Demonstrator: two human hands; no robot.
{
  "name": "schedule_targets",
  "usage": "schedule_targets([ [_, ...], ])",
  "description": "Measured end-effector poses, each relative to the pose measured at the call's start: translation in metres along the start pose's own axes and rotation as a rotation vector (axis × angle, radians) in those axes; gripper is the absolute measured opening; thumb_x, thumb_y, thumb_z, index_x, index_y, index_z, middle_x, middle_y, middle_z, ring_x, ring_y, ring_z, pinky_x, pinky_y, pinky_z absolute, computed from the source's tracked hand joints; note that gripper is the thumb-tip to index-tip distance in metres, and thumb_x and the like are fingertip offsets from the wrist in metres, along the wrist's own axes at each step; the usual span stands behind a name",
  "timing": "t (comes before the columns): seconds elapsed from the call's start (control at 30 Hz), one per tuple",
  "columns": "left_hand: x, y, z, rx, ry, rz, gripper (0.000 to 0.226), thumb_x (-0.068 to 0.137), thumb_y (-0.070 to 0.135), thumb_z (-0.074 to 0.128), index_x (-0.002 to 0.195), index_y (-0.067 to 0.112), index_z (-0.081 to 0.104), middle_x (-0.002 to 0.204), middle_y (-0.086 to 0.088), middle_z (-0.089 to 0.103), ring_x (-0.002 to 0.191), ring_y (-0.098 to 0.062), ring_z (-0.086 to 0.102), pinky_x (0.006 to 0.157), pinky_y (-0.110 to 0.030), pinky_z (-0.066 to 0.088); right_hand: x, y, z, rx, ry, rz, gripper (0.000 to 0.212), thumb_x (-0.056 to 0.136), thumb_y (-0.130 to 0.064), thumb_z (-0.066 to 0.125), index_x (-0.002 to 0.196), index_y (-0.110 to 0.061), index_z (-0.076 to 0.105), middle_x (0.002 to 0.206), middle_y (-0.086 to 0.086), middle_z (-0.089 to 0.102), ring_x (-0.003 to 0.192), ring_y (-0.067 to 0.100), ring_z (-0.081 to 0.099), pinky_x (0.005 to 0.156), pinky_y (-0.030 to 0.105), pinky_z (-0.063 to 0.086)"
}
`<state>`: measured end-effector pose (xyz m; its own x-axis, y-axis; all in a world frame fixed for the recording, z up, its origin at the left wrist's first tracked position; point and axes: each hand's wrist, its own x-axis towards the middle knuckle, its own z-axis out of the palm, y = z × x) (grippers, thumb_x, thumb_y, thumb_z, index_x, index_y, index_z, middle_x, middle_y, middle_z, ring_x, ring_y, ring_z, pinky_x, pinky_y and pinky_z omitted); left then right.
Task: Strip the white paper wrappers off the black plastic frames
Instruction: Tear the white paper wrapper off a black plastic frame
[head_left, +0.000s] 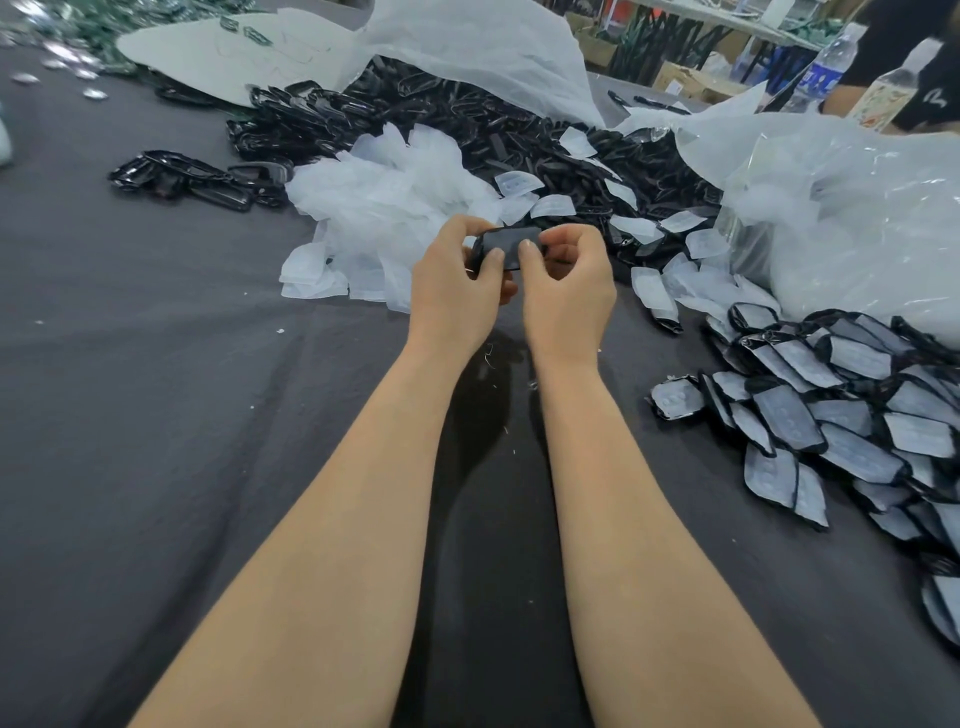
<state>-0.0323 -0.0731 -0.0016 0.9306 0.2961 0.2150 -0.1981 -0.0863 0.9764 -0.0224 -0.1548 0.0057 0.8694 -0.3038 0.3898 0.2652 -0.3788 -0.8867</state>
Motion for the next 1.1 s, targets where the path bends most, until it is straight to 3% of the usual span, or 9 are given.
schedule_targets([
  [0.07, 0.0, 0.0, 0.0, 0.019, 0.004, 0.024, 0.016, 0.096, 0.004, 0.052, 0.104, 0.017, 0.05, 0.088, -0.006, 0.065, 0.056, 0.003, 0.063, 0.059, -0.01, 0.051, 0.0, 0.0, 0.001, -0.004, 0.003, 0.005, 0.012, 0.088, -0.009, 0.063, 0.098, -0.006, 0.059, 0.099, 0.01, 0.064, 0.082, 0.015, 0.057, 0.08, 0.024, 0.048],
  [0.2, -0.001, 0.0, 0.001, 0.1, 0.033, 0.118, 0.017, 0.094, 0.002, 0.051, 0.109, 0.01, 0.055, 0.076, 0.008, 0.057, 0.057, 0.015, 0.057, 0.055, -0.002, 0.042, -0.001, -0.002, 0.005, -0.006, 0.008, 0.009, 0.02, 0.091, -0.01, 0.059, 0.11, -0.003, 0.058, 0.109, 0.011, 0.062, 0.094, 0.019, 0.06, 0.086, 0.025, 0.047],
  [0.3, 0.0, -0.002, 0.001, 0.149, 0.072, 0.169, 0.019, 0.094, 0.002, 0.052, 0.111, 0.008, 0.056, 0.07, 0.015, 0.052, 0.058, 0.016, 0.055, 0.056, -0.001, 0.039, -0.003, -0.004, 0.009, 0.011, 0.006, 0.016, 0.022, 0.092, -0.009, 0.056, 0.113, -0.003, 0.058, 0.111, 0.009, 0.06, 0.093, 0.015, 0.059, 0.078, 0.012, 0.046],
  [0.4, 0.001, -0.004, 0.0, 0.163, 0.086, 0.179, 0.019, 0.094, 0.004, 0.052, 0.111, 0.011, 0.057, 0.072, 0.017, 0.055, 0.06, 0.011, 0.057, 0.059, -0.003, 0.041, -0.002, -0.004, 0.011, 0.101, 0.007, 0.085, 0.016, 0.091, -0.008, 0.057, 0.107, -0.007, 0.058, 0.094, -0.004, 0.058, 0.077, 0.002, 0.055, 0.069, 0.005, 0.043],
  [0.47, 0.001, -0.004, 0.001, 0.158, 0.079, 0.181, 0.019, 0.094, 0.005, 0.051, 0.11, 0.013, 0.057, 0.074, 0.015, 0.058, 0.066, 0.002, 0.061, 0.064, -0.011, 0.049, -0.001, -0.004, 0.011, 0.189, -0.005, 0.163, 0.011, 0.089, -0.006, 0.058, 0.099, -0.009, 0.056, 0.085, -0.007, 0.056, 0.078, 0.008, 0.057, 0.073, 0.014, 0.048],
  [0.53, 0.0, -0.004, 0.001, 0.136, 0.065, 0.175, 0.019, 0.094, 0.004, 0.05, 0.108, 0.015, 0.056, 0.077, 0.009, 0.061, 0.073, -0.011, 0.066, 0.072, -0.023, 0.056, 0.001, -0.003, 0.01, 0.268, -0.02, 0.235, 0.01, 0.087, -0.004, 0.06, 0.09, -0.011, 0.054, 0.084, -0.003, 0.056, 0.083, 0.018, 0.058, 0.081, 0.032, 0.051],
  [0.63, 0.0, -0.004, 0.001, 0.108, 0.054, 0.163, 0.021, 0.094, 0.004, 0.049, 0.102, 0.023, 0.052, 0.08, 0.005, 0.062, 0.079, -0.022, 0.069, 0.078, -0.038, 0.057, 0.004, -0.001, 0.007, 0.335, -0.047, 0.292, 0.013, 0.087, -0.005, 0.062, 0.081, -0.014, 0.055, 0.083, 0.004, 0.058, 0.082, 0.02, 0.057, 0.084, 0.037, 0.051],
  [0.9, 0.001, -0.004, 0.001, 0.127, 0.042, 0.184, 0.019, 0.094, 0.005, 0.051, 0.106, 0.019, 0.055, 0.076, 0.012, 0.06, 0.075, -0.016, 0.069, 0.075, -0.033, 0.057, 0.006, 0.003, 0.006, 0.326, -0.011, 0.271, 0.013, 0.089, -0.012, 0.064, 0.079, -0.015, 0.056, 0.077, 0.002, 0.059, 0.075, 0.016, 0.057, 0.08, 0.036, 0.053],
  [1.1, 0.001, -0.003, 0.0, 0.09, 0.013, 0.171, 0.02, 0.094, 0.006, 0.051, 0.106, 0.023, 0.054, 0.079, 0.01, 0.061, 0.076, -0.017, 0.069, 0.075, -0.032, 0.058, 0.013, 0.003, 0.001, 0.641, -0.084, 0.468, 0.015, 0.09, -0.004, 0.062, 0.085, -0.013, 0.052, 0.08, 0.003, 0.057, 0.064, 0.009, 0.054, 0.062, 0.018, 0.052],
])
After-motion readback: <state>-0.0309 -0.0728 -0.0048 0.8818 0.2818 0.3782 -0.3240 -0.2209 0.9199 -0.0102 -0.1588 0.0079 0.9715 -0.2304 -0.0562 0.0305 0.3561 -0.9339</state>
